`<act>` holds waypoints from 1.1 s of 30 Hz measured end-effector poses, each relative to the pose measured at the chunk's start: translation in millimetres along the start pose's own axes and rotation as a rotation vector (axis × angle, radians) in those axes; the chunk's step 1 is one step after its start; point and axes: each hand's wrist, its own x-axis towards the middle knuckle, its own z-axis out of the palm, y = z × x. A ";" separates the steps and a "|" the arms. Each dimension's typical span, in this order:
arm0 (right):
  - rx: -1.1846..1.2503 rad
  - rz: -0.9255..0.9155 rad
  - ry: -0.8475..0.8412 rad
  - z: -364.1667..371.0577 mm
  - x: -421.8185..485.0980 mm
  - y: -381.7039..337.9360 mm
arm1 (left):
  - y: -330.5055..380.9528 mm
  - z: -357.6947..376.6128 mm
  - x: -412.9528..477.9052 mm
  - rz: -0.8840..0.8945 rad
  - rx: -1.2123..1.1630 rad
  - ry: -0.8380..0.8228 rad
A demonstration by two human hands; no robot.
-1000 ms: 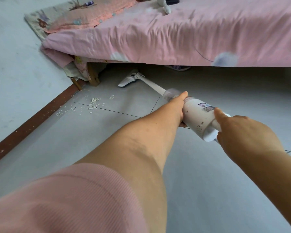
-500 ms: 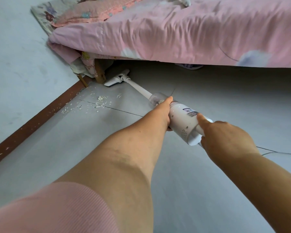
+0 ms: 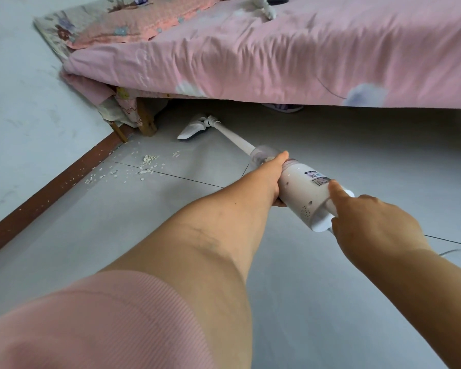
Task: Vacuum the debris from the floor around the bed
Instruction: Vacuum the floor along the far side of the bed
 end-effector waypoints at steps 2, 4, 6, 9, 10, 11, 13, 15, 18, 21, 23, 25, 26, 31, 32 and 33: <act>-0.010 0.019 -0.004 -0.2 -5.9 7.8 | -3.8 11.7 -1.5 -0.004 0.017 -0.029; -0.025 0.033 0.002 0.5 -8.1 11.6 | -5.1 20.5 -0.1 -0.006 0.017 -0.060; -0.038 0.040 -0.005 1.4 -8.4 11.6 | -5.5 24.6 5.0 -0.013 -0.003 -0.086; -0.046 0.043 0.007 6.7 4.0 4.2 | 3.6 22.0 20.0 -0.003 -0.024 -0.108; -0.043 0.040 0.011 8.5 8.5 1.0 | 6.4 19.2 25.9 -0.002 -0.034 -0.108; -0.035 0.032 0.019 12.9 16.2 -3.7 | 10.7 14.7 33.4 0.000 -0.044 -0.099; -0.013 0.022 0.008 19.8 29.0 -13.5 | 17.0 4.1 47.2 0.000 -0.058 -0.087; 0.005 0.013 -0.016 27.6 42.2 -24.0 | 22.9 -7.8 62.0 0.003 -0.080 -0.076; 0.017 0.003 -0.046 41.8 60.2 -40.9 | 27.7 -26.0 87.3 0.014 -0.105 -0.045; 0.022 -0.012 -0.048 55.2 71.3 -54.2 | 27.6 -39.9 106.6 0.021 -0.143 -0.003; 0.031 -0.019 -0.045 59.3 72.4 -57.8 | 25.5 -45.3 111.7 0.028 -0.152 0.041; 0.037 -0.034 -0.047 62.0 74.0 -62.1 | 24.6 -52.8 114.0 0.034 -0.173 0.072; 0.040 -0.041 -0.048 62.3 74.4 -64.4 | 24.6 -56.4 113.6 0.037 -0.179 0.087; 0.076 -0.087 -0.065 56.6 70.6 -65.2 | 24.2 -68.7 101.2 0.036 -0.114 0.166; 0.081 -0.091 -0.067 53.3 67.6 -62.6 | 24.5 -68.5 95.3 0.027 -0.086 0.171; 0.082 -0.092 -0.068 50.5 64.0 -59.3 | 24.8 -67.6 90.3 0.016 -0.064 0.169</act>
